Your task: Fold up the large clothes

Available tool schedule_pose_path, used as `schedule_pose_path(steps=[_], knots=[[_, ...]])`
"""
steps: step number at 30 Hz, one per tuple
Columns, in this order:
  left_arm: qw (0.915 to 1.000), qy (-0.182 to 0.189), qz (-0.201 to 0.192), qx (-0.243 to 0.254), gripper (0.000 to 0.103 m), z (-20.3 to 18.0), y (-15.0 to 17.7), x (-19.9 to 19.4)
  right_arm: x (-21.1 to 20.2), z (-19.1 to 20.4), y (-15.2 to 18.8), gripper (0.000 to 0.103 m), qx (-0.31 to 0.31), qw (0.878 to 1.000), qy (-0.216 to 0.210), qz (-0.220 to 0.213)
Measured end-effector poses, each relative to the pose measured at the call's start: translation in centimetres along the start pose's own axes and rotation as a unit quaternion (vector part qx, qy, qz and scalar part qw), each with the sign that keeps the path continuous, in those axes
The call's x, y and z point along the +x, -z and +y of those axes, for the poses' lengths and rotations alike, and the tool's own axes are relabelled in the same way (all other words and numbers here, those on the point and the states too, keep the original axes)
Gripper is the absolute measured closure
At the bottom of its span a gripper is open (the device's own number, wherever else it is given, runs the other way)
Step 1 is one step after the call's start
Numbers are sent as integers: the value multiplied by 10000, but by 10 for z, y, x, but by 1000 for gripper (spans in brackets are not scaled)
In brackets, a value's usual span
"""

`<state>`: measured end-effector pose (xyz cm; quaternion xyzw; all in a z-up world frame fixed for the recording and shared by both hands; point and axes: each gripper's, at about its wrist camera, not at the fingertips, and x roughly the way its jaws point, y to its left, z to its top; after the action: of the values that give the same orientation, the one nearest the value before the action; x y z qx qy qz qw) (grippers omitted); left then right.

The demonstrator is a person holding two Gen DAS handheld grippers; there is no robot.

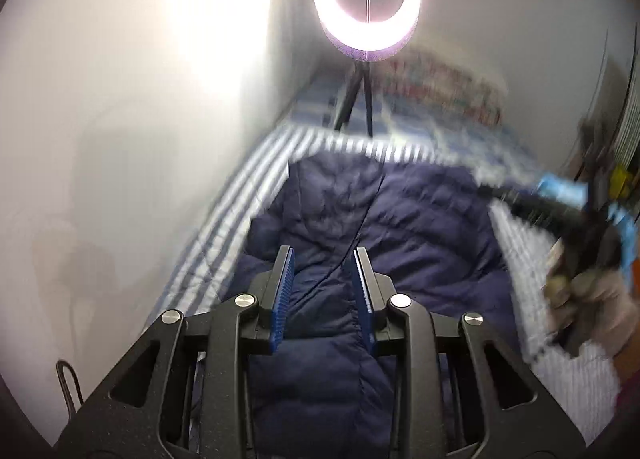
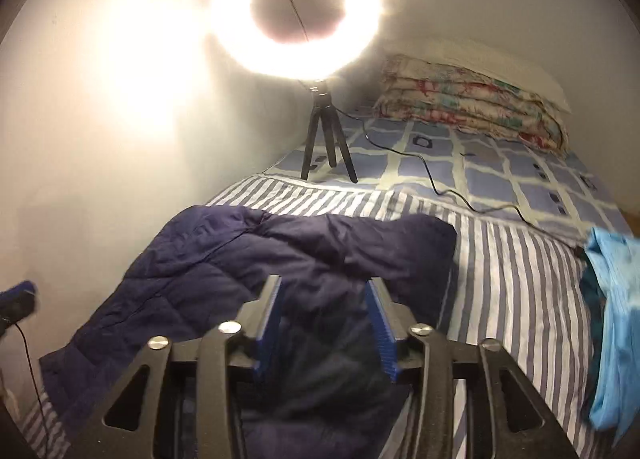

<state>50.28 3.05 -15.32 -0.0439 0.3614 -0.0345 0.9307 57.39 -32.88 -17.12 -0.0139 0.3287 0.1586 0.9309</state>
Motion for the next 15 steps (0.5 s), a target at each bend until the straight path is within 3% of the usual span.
schedule_pose_path(steps=[5,7,11,15], knots=[[9973,-252,692,28,71,12,32,59,35,-1,8,52,-71,9991,-23,412],[9974,-193,696,-63,69,18,41,65,57,-8,20,52,-43,9969,50,788],[9980,-77,624,-43,69,23,52,72,79,-23,36,51,302,9935,-90,1094],[9985,-50,542,18,68,24,54,74,83,-12,31,48,9,9915,190,1290]])
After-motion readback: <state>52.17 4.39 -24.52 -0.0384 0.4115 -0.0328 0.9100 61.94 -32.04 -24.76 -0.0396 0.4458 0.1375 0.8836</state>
